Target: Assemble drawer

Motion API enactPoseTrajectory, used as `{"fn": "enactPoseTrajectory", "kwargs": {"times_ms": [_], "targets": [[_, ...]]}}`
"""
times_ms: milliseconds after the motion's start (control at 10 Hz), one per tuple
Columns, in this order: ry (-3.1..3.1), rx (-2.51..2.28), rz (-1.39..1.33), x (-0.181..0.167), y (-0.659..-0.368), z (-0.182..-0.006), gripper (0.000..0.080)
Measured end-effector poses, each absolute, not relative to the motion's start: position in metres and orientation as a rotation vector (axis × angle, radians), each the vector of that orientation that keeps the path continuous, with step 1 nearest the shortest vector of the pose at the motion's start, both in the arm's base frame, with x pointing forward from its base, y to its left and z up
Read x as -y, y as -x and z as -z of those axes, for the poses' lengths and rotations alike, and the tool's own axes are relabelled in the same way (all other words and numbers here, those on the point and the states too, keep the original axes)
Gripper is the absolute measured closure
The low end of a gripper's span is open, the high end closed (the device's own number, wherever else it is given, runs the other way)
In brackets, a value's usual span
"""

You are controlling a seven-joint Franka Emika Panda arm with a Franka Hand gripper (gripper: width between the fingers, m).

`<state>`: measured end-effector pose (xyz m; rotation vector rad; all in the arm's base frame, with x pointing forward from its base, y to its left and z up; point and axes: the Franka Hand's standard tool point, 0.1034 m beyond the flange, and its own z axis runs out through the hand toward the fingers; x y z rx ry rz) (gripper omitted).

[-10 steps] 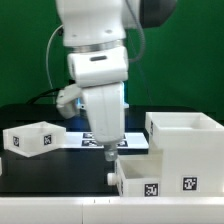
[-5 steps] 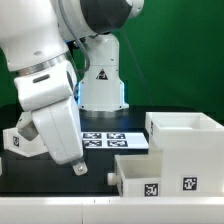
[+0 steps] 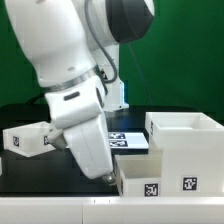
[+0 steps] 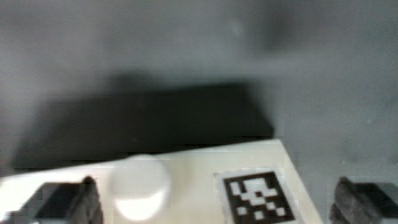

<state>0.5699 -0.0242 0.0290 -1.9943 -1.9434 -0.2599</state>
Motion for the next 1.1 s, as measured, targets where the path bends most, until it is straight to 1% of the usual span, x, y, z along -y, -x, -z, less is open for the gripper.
{"fn": "enactPoseTrajectory", "kwargs": {"times_ms": [200, 300, 400, 500, 1100], "targets": [[2.004, 1.929, 0.256, 0.010, -0.561, -0.021, 0.0150], [2.024, 1.901, 0.252, -0.002, -0.558, -0.021, 0.0150], [2.041, 1.877, 0.254, -0.020, -0.559, -0.024, 0.0150], [2.041, 1.881, 0.268, -0.031, -0.561, -0.026, 0.0150], [2.112, 1.854, 0.253, -0.031, -0.566, -0.026, 0.0147]]}}
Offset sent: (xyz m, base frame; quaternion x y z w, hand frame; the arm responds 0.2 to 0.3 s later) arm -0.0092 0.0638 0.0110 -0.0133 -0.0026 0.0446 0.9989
